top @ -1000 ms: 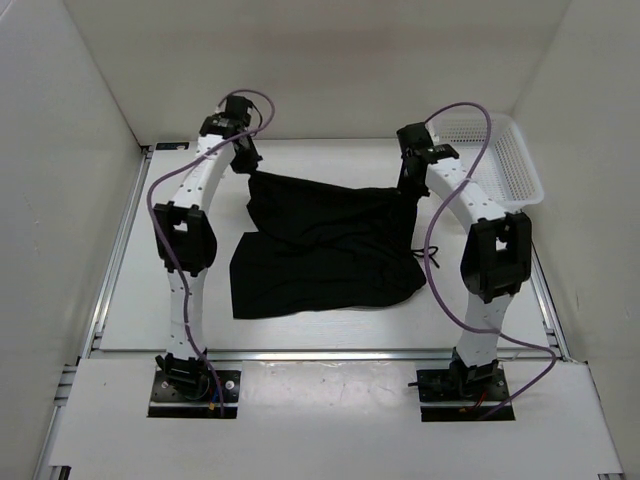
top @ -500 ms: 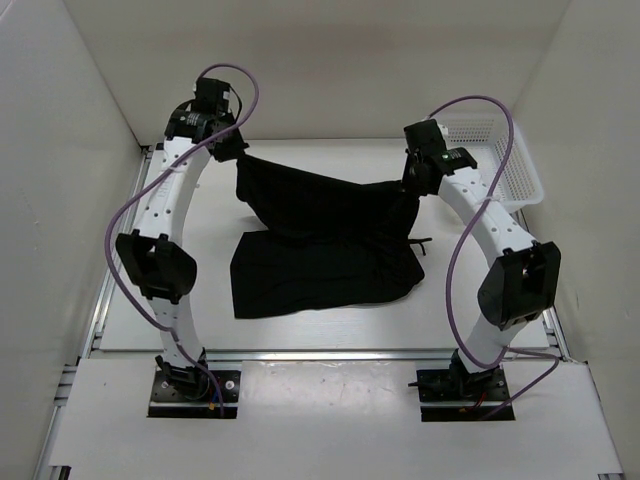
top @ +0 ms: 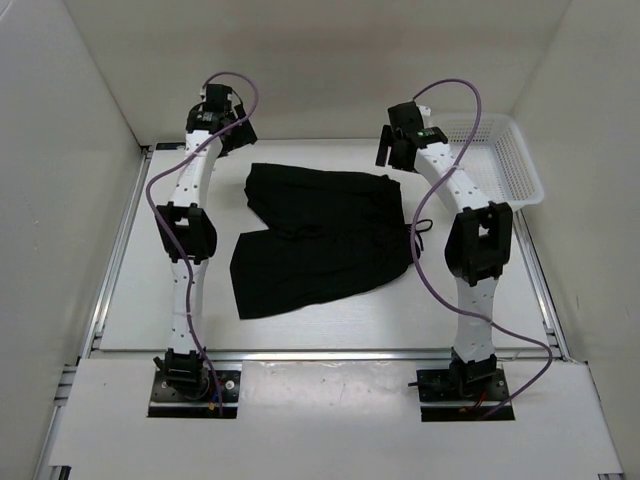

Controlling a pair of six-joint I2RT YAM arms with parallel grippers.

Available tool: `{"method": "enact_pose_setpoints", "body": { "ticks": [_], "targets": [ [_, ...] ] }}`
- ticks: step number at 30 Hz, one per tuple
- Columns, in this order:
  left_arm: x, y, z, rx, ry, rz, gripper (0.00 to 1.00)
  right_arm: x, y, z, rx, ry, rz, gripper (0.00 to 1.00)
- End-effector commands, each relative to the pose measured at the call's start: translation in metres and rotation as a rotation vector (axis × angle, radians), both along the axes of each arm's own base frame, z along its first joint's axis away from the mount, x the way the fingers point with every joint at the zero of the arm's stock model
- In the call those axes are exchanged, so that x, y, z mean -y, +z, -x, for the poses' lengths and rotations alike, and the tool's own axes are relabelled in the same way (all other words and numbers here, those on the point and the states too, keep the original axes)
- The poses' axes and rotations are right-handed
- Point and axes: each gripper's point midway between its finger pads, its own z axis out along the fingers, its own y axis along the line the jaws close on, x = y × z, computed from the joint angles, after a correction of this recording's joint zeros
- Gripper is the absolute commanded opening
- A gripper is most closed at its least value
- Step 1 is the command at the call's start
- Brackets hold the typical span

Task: Fold and stack the shorts
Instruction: Flatten the shorts out, then fold the shorts

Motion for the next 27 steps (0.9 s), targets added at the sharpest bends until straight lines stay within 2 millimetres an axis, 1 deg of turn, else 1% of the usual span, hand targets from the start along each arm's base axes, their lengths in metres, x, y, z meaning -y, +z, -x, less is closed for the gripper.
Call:
{"method": "enact_pose_setpoints", "body": {
  "ticks": [1, 2, 3, 4, 5, 6, 7, 8, 9, 10, 11, 12, 13, 14, 15, 16, 17, 18, 19, 20, 21, 22, 23, 24, 25, 26, 27],
  "targets": [
    [-0.007, 0.103, -0.004, 0.236, 0.004, 0.036, 0.96, 0.004, 0.060, -0.003, 0.133, 0.006, -0.035, 0.95],
    [-0.010, 0.124, 0.004, 0.269, 0.007, 0.026, 1.00, 0.006, 0.062, 0.002, 0.131, 0.006, -0.034, 0.95],
    [-0.011, 0.136, 0.010, 0.284, 0.001, 0.020, 1.00, 0.007, 0.052, 0.012, 0.102, 0.007, -0.038, 0.95],
    [-0.014, 0.131, 0.018, 0.256, 0.003, 0.004, 1.00, 0.009, 0.067, 0.020, 0.130, 0.007, -0.047, 0.95],
    [-0.016, 0.161, 0.034, 0.296, 0.003, 0.008, 1.00, 0.007, 0.068, 0.029, 0.121, 0.021, -0.072, 0.93],
    [-0.023, 0.167, 0.044, 0.295, 0.014, 0.007, 1.00, 0.009, 0.049, 0.044, 0.069, 0.024, -0.074, 0.90],
    [-0.024, 0.148, 0.056, 0.227, 0.007, -0.009, 1.00, 0.011, 0.064, 0.060, 0.090, 0.033, -0.090, 0.87],
    [-0.026, 0.147, 0.070, 0.205, 0.006, -0.011, 0.98, 0.012, 0.062, 0.072, 0.076, 0.034, -0.105, 0.85],
    [-0.027, 0.167, 0.096, 0.220, -0.001, -0.004, 0.94, 0.016, 0.036, 0.094, 0.006, 0.034, -0.105, 0.79],
    [-0.026, 0.163, 0.110, 0.195, -0.008, 0.000, 0.91, 0.018, 0.047, 0.112, 0.026, 0.040, -0.130, 0.76],
    [-0.027, 0.118, 0.133, 0.067, 0.009, 0.008, 0.87, 0.015, 0.041, 0.128, 0.000, 0.060, -0.166, 0.72],
    [-0.030, 0.127, 0.163, 0.064, 0.022, 0.021, 0.80, 0.020, 0.024, 0.155, -0.047, 0.061, -0.189, 0.63],
    [-0.031, 0.111, 0.182, 0.018, 0.037, 0.032, 0.77, 0.026, 0.015, 0.168, -0.074, 0.031, -0.234, 0.58],
    [-0.032, 0.059, 0.212, -0.122, 0.073, 0.046, 0.76, 0.028, 0.006, 0.182, -0.105, 0.023, -0.273, 0.53],
    [-0.029, 0.043, 0.230, -0.158, 0.079, 0.072, 0.76, 0.028, -0.004, 0.194, -0.131, 0.023, -0.317, 0.49],
    [-0.027, 0.044, 0.251, -0.146, 0.083, 0.105, 0.76, 0.028, -0.022, 0.219, -0.191, 0.021, -0.399, 0.49],
    [-0.023, 0.028, 0.268, -0.183, 0.087, 0.134, 0.77, 0.027, -0.029, 0.227, -0.201, 0.020, -0.438, 0.49],
    [-0.020, -0.018, 0.301, -0.308, 0.123, 0.167, 0.79, 0.026, -0.034, 0.234, -0.213, 0.020, -0.470, 0.49],
    [-0.010, -0.024, 0.319, -0.323, 0.103, 0.232, 0.81, 0.029, -0.046, 0.247, -0.233, 0.002, -0.501, 0.53],
    [-0.004, -0.039, 0.331, -0.347, 0.105, 0.271, 0.86, 0.021, -0.048, 0.250, -0.234, 0.036, -0.541, 0.56],
    [0.005, -0.071, 0.361, -0.452, 0.123, 0.336, 0.87, 0.021, -0.051, 0.251, -0.242, 0.023, -0.568, 0.65],
    [0.009, -0.077, 0.372, -0.459, 0.125, 0.369, 0.89, 0.021, -0.056, 0.254, -0.253, 0.023, -0.588, 0.69],
    [0.013, -0.086, 0.382, -0.478, 0.130, 0.397, 0.90, 0.017, -0.057, 0.252, -0.260, 0.026, -0.612, 0.73],
    [0.017, -0.102, 0.397, -0.518, 0.147, 0.418, 0.96, 0.016, -0.061, 0.248, -0.271, 0.026, -0.627, 0.76],
    [0.017, -0.106, 0.403, -0.523, 0.157, 0.422, 0.99, 0.010, -0.065, 0.250, -0.292, 0.036, -0.658, 0.76],
    [0.016, -0.111, 0.406, -0.531, 0.158, 0.421, 0.99, 0.012, -0.067, 0.246, -0.291, 0.020, -0.665, 0.76],
    [0.017, -0.117, 0.413, -0.555, 0.159, 0.426, 0.99, 0.012, -0.074, 0.244, -0.296, 0.017, -0.665, 0.76]
  ]
}}
